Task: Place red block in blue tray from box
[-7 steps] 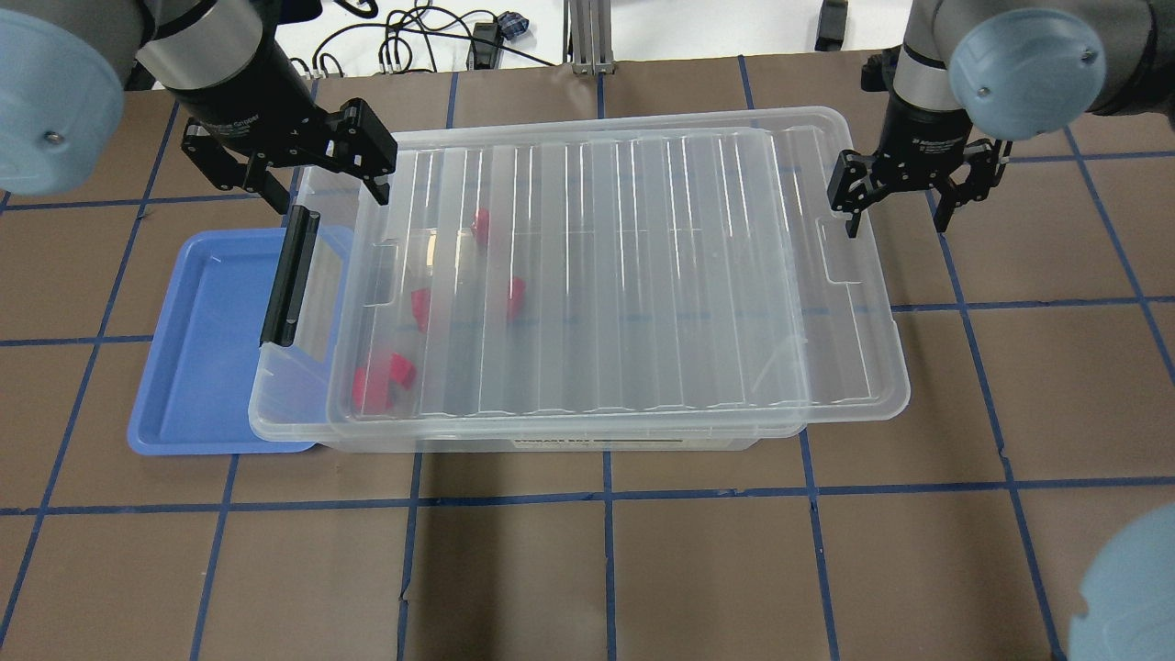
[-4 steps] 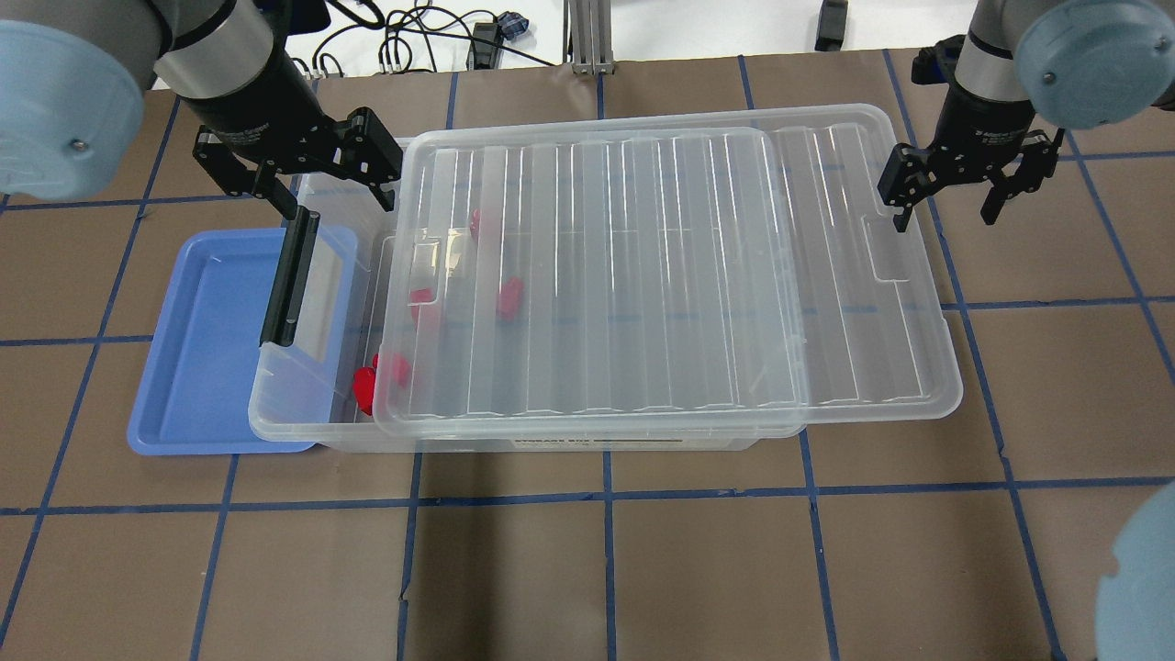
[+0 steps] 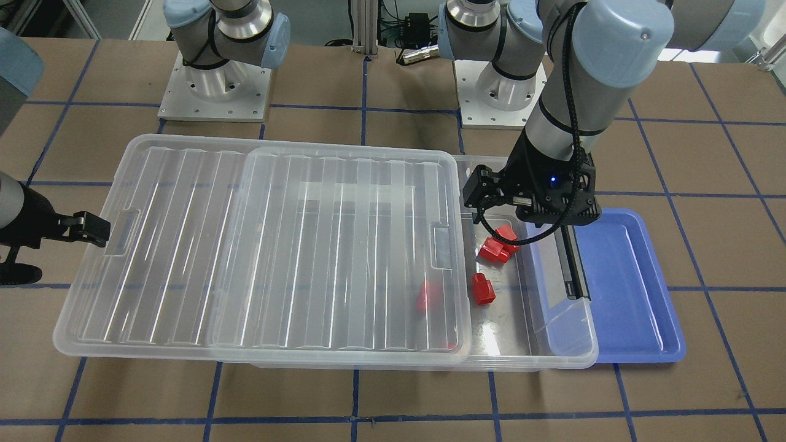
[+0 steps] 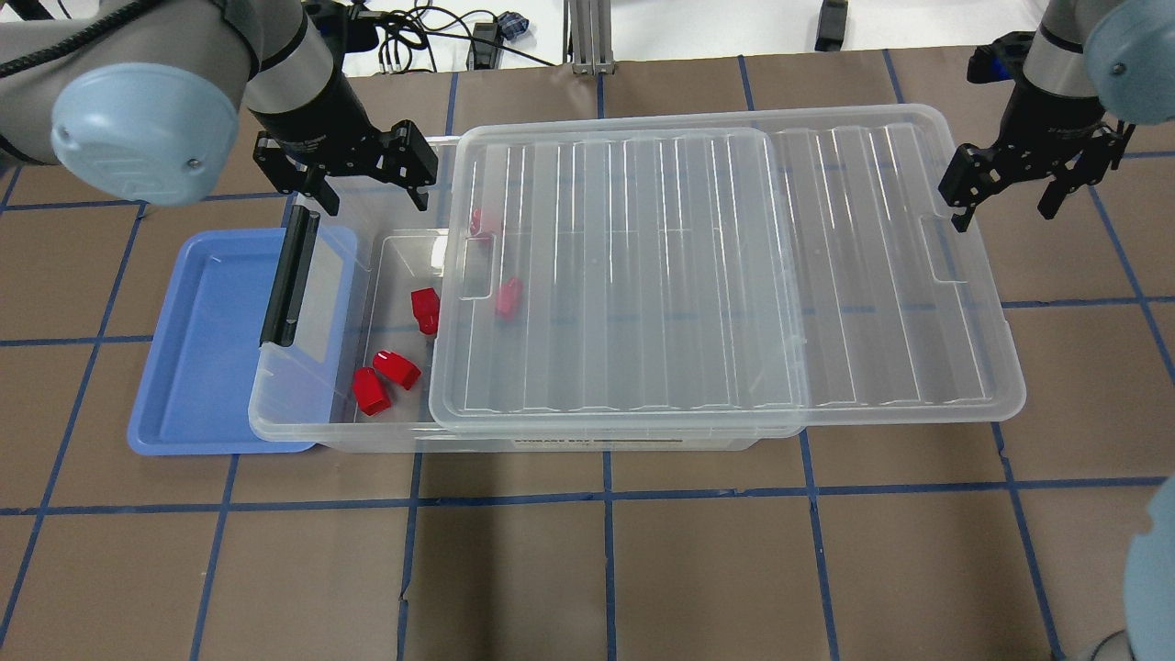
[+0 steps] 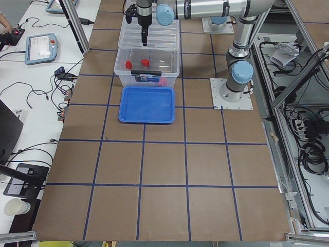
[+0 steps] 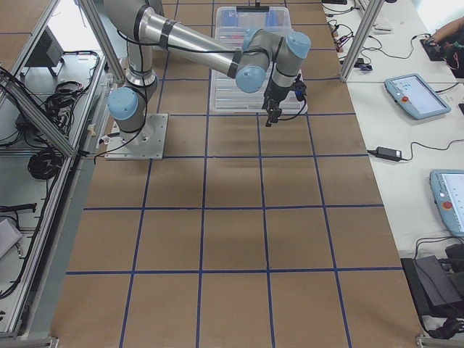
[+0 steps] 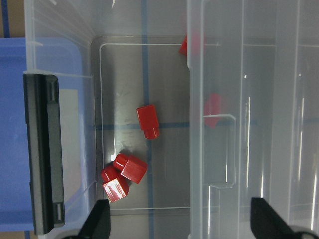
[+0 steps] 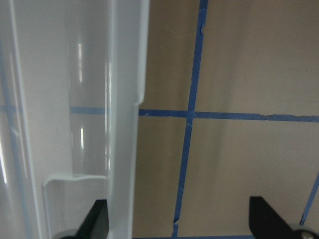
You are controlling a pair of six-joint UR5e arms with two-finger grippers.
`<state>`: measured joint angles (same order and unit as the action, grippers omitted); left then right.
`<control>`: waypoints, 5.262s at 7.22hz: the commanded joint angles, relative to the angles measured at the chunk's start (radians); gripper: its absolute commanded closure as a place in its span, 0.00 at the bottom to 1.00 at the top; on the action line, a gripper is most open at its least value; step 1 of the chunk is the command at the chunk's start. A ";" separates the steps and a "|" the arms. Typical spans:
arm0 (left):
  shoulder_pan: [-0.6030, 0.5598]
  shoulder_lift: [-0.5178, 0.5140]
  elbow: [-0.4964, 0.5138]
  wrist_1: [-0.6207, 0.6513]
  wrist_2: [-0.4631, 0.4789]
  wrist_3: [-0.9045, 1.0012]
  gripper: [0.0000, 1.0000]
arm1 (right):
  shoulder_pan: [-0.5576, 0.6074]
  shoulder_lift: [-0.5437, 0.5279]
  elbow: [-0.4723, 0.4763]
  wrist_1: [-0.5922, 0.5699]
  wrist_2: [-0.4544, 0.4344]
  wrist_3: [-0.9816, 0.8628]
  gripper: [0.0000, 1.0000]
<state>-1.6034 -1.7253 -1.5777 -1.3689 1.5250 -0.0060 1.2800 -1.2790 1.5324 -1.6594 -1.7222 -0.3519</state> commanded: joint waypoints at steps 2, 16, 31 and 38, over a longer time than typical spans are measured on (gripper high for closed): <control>0.002 -0.011 -0.119 0.148 0.000 0.068 0.00 | -0.039 0.001 0.000 -0.003 0.000 -0.061 0.00; 0.029 -0.263 -0.223 0.327 0.023 -0.075 0.00 | 0.033 -0.280 -0.041 0.167 0.023 -0.021 0.00; 0.391 -0.143 0.122 -0.230 0.001 0.524 1.00 | 0.081 -0.260 -0.032 0.171 0.015 0.051 0.00; 0.464 -0.227 -0.243 0.422 0.017 0.730 0.86 | -0.068 -0.097 -0.023 -0.006 0.016 -0.077 0.00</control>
<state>-1.1403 -1.9483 -1.7859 -1.0024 1.5406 0.7210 1.2579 -1.4068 1.5091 -1.6251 -1.7057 -0.3406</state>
